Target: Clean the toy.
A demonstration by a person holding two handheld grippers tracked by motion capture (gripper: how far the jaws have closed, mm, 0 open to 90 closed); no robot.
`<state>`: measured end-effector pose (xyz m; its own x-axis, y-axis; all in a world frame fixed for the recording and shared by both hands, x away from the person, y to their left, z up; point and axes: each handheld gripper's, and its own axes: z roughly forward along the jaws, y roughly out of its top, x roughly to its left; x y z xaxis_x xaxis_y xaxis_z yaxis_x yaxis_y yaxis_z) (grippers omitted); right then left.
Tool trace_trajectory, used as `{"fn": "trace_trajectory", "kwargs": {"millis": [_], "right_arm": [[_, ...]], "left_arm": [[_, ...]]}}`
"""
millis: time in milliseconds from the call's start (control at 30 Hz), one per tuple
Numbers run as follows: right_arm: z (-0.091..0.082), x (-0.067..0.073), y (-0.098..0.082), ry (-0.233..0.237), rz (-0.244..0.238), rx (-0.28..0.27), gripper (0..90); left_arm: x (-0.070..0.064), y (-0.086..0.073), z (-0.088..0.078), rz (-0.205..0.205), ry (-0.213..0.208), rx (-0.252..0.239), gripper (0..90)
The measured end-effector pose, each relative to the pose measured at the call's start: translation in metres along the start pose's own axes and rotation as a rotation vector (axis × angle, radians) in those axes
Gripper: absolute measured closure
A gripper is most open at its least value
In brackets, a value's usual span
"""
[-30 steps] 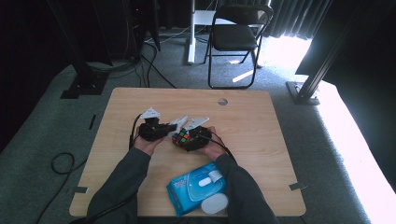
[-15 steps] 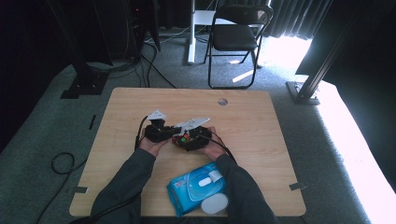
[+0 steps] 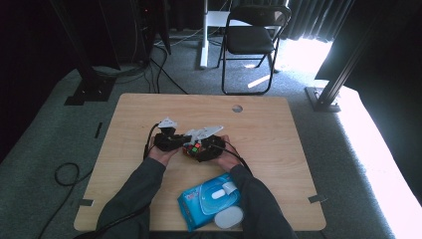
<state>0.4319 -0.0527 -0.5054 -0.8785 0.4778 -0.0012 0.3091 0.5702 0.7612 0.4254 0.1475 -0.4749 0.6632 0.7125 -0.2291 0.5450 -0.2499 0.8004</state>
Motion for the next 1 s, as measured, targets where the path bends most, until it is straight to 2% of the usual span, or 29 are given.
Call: {"fn": "trace_trajectory", "kwargs": {"millis": [333,733,1000], "right_arm": [[0.0,0.0,0.0,0.002,0.002,0.004,34.2],[0.002,0.001,-0.001,-0.009,-0.004,0.015,34.2],[0.003,0.001,-0.001,-0.024,-0.006,0.02,34.2]], "left_arm": [[0.004,0.001,0.006,-0.023,0.011,-0.01,83.2],[-0.002,-0.001,0.011,-0.008,-0.008,0.005,83.1],[-0.011,-0.003,0.014,0.02,-0.031,0.015,83.2]]}}
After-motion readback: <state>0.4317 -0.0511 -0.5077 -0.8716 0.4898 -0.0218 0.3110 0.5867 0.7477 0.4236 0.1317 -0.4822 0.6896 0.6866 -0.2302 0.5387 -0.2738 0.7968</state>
